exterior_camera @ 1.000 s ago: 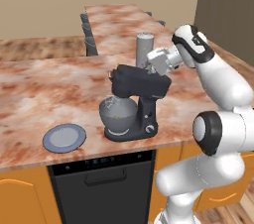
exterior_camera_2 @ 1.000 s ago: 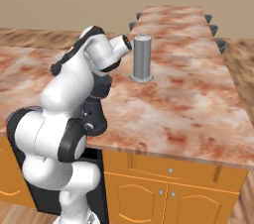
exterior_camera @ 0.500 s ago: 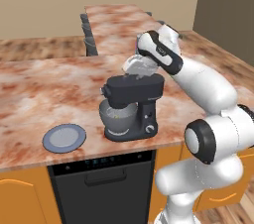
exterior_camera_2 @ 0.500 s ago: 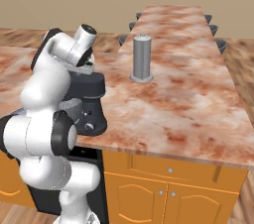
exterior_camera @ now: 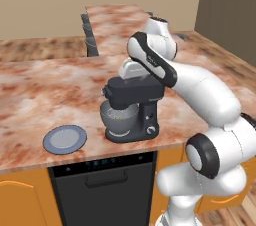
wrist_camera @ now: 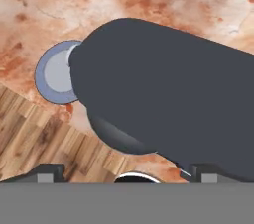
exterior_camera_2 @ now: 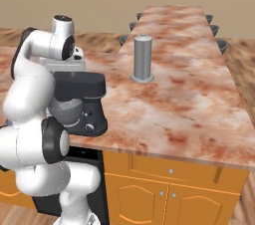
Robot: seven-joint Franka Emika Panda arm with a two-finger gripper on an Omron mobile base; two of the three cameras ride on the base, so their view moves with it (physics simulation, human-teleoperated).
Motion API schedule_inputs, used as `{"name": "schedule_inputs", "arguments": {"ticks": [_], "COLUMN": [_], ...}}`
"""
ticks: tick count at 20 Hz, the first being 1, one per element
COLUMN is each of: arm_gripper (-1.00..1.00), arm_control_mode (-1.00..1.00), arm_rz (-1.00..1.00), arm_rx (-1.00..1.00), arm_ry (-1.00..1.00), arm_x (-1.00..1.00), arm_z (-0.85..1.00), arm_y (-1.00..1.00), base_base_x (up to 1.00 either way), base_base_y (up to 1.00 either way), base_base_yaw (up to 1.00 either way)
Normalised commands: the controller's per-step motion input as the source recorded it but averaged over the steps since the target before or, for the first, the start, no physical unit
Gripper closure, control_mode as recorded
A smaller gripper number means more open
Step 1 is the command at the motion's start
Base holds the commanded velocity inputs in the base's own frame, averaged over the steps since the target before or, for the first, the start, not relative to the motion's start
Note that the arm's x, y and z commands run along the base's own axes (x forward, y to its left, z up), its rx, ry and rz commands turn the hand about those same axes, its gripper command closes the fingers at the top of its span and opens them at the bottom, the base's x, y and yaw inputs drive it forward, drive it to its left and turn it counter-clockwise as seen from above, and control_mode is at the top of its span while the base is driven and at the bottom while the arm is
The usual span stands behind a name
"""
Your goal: Add butter and sugar cubes to the stand mixer bowl and then turn on the stand mixer to begin making frosting.
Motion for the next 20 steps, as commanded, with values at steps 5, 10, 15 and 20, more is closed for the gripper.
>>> {"name": "schedule_inputs", "arguments": {"ticks": [5, 10, 15, 20], "arm_gripper": [-1.00, -1.00, -1.00, -1.00], "arm_control_mode": [-1.00, -1.00, -1.00, -1.00], "arm_rz": [-0.02, -0.09, -0.11, -0.11], "arm_rx": [-0.01, -0.11, -0.22, -0.17], "arm_ry": [-0.27, -0.24, -0.05, 0.00], "arm_x": [-1.00, -0.95, -0.57, -0.14], "arm_z": [0.17, 0.00, -0.19, -0.45], "arm_y": [-0.19, -0.26, -0.30, -0.18], "base_base_x": [0.00, 0.00, 0.00, 0.00], "base_base_y": [0.00, 0.00, 0.00, 0.00], "base_base_yaw": [0.00, 0.00, 0.00, 0.00]}}
